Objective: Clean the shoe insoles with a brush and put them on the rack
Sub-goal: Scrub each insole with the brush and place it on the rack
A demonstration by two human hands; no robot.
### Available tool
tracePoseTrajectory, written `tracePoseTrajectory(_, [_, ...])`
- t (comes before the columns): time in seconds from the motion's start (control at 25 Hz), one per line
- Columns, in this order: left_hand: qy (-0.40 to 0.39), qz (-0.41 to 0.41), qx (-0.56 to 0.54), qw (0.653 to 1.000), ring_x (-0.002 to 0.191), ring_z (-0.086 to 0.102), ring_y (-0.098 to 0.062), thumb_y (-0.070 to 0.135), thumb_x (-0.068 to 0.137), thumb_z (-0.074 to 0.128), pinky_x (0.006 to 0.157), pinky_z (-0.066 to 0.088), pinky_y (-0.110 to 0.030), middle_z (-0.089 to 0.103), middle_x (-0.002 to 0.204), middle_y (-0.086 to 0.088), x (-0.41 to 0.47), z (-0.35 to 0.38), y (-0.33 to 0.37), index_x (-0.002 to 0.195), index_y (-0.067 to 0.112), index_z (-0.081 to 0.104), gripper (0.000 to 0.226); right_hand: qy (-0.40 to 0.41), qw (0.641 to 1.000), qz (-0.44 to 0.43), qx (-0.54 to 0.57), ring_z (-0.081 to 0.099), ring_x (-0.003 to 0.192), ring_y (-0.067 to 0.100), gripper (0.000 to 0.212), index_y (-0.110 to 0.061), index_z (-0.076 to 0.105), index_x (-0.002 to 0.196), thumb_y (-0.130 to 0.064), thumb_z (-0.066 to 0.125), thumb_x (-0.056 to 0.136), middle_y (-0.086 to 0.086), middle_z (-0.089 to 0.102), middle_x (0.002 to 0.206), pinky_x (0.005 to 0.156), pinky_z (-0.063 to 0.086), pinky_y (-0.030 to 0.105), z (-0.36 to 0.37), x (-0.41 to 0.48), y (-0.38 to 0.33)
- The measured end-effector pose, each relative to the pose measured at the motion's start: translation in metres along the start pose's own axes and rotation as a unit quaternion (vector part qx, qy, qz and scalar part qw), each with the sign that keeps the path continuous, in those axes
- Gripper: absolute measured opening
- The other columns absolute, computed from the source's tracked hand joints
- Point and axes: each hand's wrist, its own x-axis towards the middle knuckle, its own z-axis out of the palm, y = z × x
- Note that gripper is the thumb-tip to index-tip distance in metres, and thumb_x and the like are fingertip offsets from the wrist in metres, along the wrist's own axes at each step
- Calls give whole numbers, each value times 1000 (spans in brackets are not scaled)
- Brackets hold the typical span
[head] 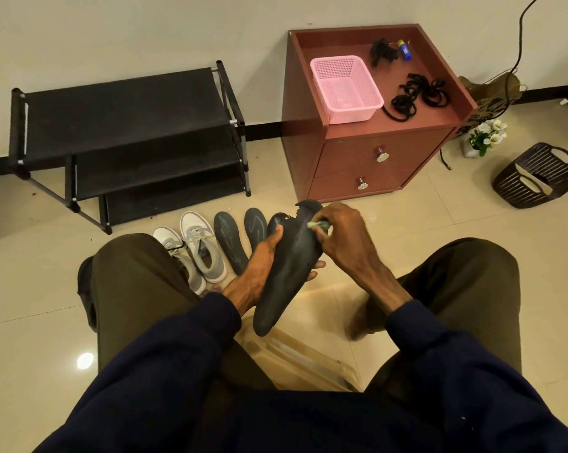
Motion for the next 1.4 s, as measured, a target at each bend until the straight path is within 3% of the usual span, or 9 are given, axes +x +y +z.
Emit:
tracePoseTrajectory(0.08, [4, -10, 1, 1000, 100, 73, -40, 59, 101, 42, 85, 59, -51, 72, 117, -24, -2, 1, -1, 130, 8, 58, 60, 21, 1000, 23, -2, 61, 81, 13, 12, -13, 76, 95, -17, 81, 85, 3, 70, 93, 75, 57, 31, -2, -3, 4])
tracePoseTrajectory(0.24, [13, 19, 10, 1000, 75, 77, -28, 48, 106, 39, 63, 64, -43, 79, 89, -13, -4, 2, 2, 125, 8, 60, 48, -116, 988, -14, 100, 64, 75, 2, 15, -13, 80, 98, -21, 82, 85, -1, 73, 92, 67, 53, 10, 4, -11, -17])
tracePoseTrajectory(0.52, [21, -10, -19, 1000, 97, 74, -39, 63, 99, 41, 81, 61, -47, 73, 114, -25, -6, 3, 3, 128, 8, 57, 64, -5, 993, 41, 109, 66, 81, 3, 14, -15, 80, 98, -25, 80, 88, -5, 73, 93, 71, 53, 9, 0, -4, -2])
tracePoseTrajectory(0.68, [38, -23, 2, 999, 76, 77, -35, 59, 102, 38, 65, 63, -44, 77, 89, -22, -7, 5, 6, 110, 7, 60, 58, -7, 996, -1, 85, 61, 94, 8, 23, -11, 79, 109, -15, 80, 87, 4, 69, 111, 80, 50, 5, 3, -3, 2])
tracePoseTrajectory(0.84, [38, -8, 13, 999, 69, 76, -33, 56, 103, 41, 61, 62, -45, 77, 79, -17, -7, 6, 4, 106, 12, 59, 47, -32, 998, -27, 40, 59, 101, 11, 35, -9, 75, 117, -13, 82, 83, 4, 62, 118, 87, 54, 15, 3, -5, 4])
tracePoseTrajectory(1.04, [51, -7, 26, 998, 83, 73, -35, 56, 102, 42, 67, 62, -50, 71, 97, -19, -7, 7, 5, 110, 9, 59, 50, -63, 996, -63, 14, 61, 95, 16, 29, -8, 75, 115, -15, 79, 87, 11, 68, 109, 85, 55, 28, 3, -9, -5])
tracePoseTrajectory(1.2, [41, 18, 29, 999, 65, 76, -22, 45, 107, 37, 60, 64, -38, 77, 80, -10, -9, 6, 3, 109, 11, 61, 42, -101, 990, -66, 66, 68, 94, 17, 32, -8, 72, 116, -17, 81, 87, 10, 73, 108, 83, 56, 22, 5, -11, -13])
tracePoseTrajectory(1.32, [29, -7, 2, 1000, 80, 76, -35, 56, 102, 42, 78, 60, -53, 77, 94, -21, -7, 7, 5, 122, 7, 58, 55, -30, 996, -49, 69, 65, 87, 10, 22, -11, 73, 106, -19, 81, 87, 3, 72, 101, 78, 60, 27, 2, -2, -1])
tracePoseTrajectory(1.4, [13, -34, -12, 999, 94, 74, -42, 60, 93, 50, 78, 62, -52, 72, 113, -28, -4, 6, 4, 132, 5, 54, 68, 14, 999, -23, 33, 63, 90, 12, 20, -11, 76, 106, -20, 79, 89, 4, 69, 103, 79, 59, 29, 1, 2, 10])
